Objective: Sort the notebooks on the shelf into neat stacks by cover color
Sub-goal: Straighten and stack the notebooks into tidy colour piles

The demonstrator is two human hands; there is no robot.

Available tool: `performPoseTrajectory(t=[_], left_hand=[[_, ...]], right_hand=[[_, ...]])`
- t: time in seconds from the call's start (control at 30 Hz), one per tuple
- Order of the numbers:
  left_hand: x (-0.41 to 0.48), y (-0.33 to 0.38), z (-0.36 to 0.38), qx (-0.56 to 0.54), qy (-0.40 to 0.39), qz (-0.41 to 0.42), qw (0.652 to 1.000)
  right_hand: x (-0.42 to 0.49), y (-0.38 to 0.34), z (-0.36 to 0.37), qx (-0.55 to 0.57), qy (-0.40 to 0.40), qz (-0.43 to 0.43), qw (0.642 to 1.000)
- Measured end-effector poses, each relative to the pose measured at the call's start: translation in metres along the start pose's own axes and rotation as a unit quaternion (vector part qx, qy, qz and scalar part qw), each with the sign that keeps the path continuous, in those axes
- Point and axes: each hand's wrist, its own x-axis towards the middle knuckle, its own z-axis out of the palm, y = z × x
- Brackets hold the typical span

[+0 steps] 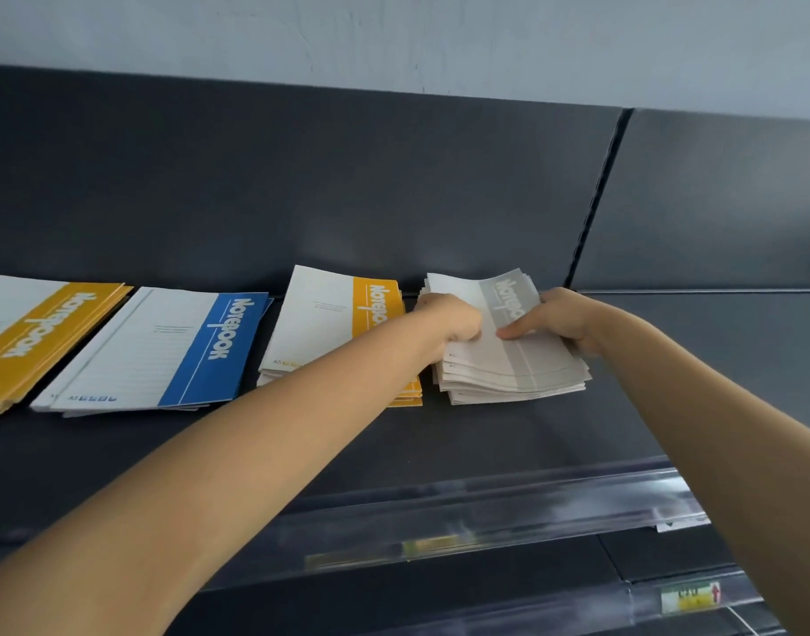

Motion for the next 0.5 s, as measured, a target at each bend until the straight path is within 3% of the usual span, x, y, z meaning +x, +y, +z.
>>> performPoseTrajectory(t=[0.27, 0.5], left_hand=[[0.001, 0.000, 0.015, -0.075, 0.076, -0.035, 0.994], [0.005, 0.000, 0.018, -0.174, 0.060, -0.057, 0.981]], right_hand=[[0.013, -0.003, -0.003, -0.005, -0.015, 0.019, 1.000], [0.011, 0.005, 0.003, 0.026, 0.015, 0.013, 0.999]])
